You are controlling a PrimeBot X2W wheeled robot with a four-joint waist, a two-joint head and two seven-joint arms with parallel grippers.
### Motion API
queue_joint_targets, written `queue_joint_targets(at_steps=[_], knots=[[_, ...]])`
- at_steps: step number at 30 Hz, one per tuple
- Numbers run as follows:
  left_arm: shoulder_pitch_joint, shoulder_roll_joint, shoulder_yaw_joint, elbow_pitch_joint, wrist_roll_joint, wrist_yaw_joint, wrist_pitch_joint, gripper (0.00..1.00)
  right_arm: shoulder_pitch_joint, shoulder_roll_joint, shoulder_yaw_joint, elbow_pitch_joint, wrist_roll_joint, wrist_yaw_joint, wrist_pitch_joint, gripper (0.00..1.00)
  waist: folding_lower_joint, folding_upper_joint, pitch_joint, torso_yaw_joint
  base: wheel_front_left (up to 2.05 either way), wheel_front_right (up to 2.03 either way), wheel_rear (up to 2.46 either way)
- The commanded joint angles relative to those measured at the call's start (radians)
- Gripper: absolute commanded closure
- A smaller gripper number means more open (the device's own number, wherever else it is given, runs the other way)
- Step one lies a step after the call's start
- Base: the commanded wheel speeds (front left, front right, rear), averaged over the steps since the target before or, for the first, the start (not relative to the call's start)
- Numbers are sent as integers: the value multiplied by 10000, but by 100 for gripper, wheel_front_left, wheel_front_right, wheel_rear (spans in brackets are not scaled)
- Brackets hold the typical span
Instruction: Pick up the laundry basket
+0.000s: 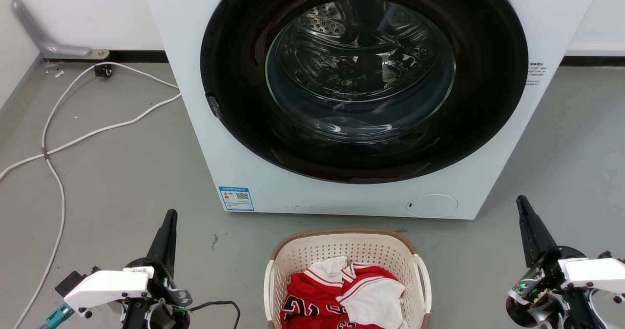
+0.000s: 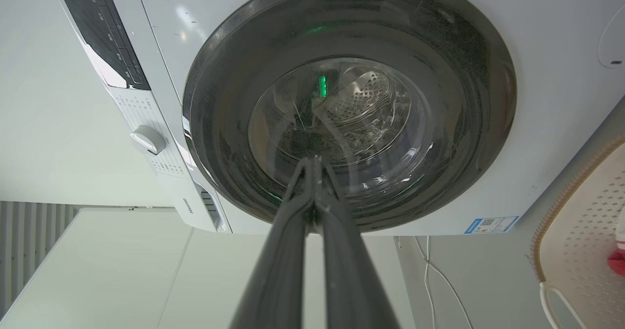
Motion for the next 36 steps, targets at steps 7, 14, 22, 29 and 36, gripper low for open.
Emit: queue_joint_targets(at_steps=[7, 14, 22, 29, 36], knots=[[-95, -11, 28, 11, 35, -20, 41, 100, -107, 7, -5, 5, 24, -3, 25, 100, 0, 0, 0, 0, 0, 0, 0], [-96, -20, 43, 12, 53, -20, 54, 100, -107, 7, -7, 5, 24, -3, 25, 100, 0, 0, 0, 0, 0, 0, 0], [-98, -29, 58, 13, 65, -20, 71, 100, -108, 7, -6, 5, 23, -3, 25, 100, 0, 0, 0, 0, 0, 0, 0], [-99, -36, 69, 12, 79, -20, 83, 100, -108, 8, -7, 5, 23, -3, 25, 100, 0, 0, 0, 0, 0, 0, 0], [-100, -45, 79, 13, 91, -20, 76, 100, -108, 8, -6, 5, 23, -3, 25, 100, 0, 0, 0, 0, 0, 0, 0]])
